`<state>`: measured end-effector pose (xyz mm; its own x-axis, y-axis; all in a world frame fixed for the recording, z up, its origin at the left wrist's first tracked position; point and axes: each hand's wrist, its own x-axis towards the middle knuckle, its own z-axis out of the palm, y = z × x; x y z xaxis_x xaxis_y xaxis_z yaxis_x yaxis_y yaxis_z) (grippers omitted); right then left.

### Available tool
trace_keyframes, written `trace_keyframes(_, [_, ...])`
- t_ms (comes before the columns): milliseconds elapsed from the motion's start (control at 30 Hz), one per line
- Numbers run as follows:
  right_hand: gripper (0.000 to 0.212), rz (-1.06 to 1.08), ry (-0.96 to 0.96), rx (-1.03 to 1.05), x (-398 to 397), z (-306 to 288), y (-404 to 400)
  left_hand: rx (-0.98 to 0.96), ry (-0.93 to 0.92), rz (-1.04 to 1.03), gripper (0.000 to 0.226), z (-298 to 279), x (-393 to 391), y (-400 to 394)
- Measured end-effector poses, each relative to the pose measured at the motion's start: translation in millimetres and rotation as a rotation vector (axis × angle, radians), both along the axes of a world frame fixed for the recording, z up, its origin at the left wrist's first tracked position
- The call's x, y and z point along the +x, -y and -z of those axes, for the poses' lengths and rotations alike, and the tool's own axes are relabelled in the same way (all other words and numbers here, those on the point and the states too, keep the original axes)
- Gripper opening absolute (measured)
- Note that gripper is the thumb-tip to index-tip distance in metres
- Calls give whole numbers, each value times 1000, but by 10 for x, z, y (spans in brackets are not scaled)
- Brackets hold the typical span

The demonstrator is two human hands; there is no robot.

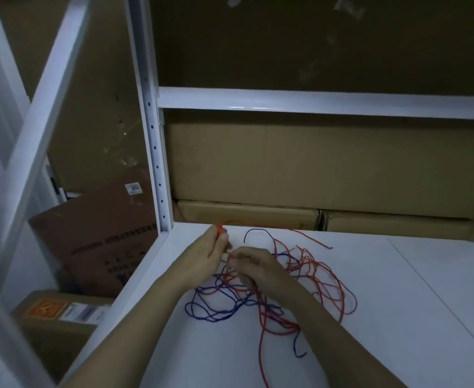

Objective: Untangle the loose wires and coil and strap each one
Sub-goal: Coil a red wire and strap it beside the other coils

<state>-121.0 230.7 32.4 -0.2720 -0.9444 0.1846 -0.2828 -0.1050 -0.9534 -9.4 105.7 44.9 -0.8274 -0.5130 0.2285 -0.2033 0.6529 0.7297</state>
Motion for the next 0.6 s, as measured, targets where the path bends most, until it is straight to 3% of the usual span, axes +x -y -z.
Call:
trace_keyframes(100, [20, 24, 78, -8, -103, -71, -62, -197, 90, 66, 46, 37, 71, -27])
trace_keyframes(167, [17, -10, 133, 2, -149, -83, -70, -213, 62, 103, 45, 4, 108, -61])
trace_keyframes(300, [16, -26, 137, 104, -203, 42, -52, 130, -58, 197, 45, -141, 216, -107])
trace_keyframes(367, [15, -30, 13, 171, -209, 101, -60, 303, -219, 214, 48, -231, 283, -137])
trace_keyframes(467, [16, -29, -347, 223, -177, 71, -24, 465, -486, 143, 52, -406, 290, -171])
trace_keyframes(533, [23, 42, -547, 189, -186, -98, 36, 433, -562, 93, 46, -547, 255, -213])
trace_keyframes(600, [27, 145, -611, 115, -245, -374, 103, 367, -586, 54, 40, -682, 188, -247])
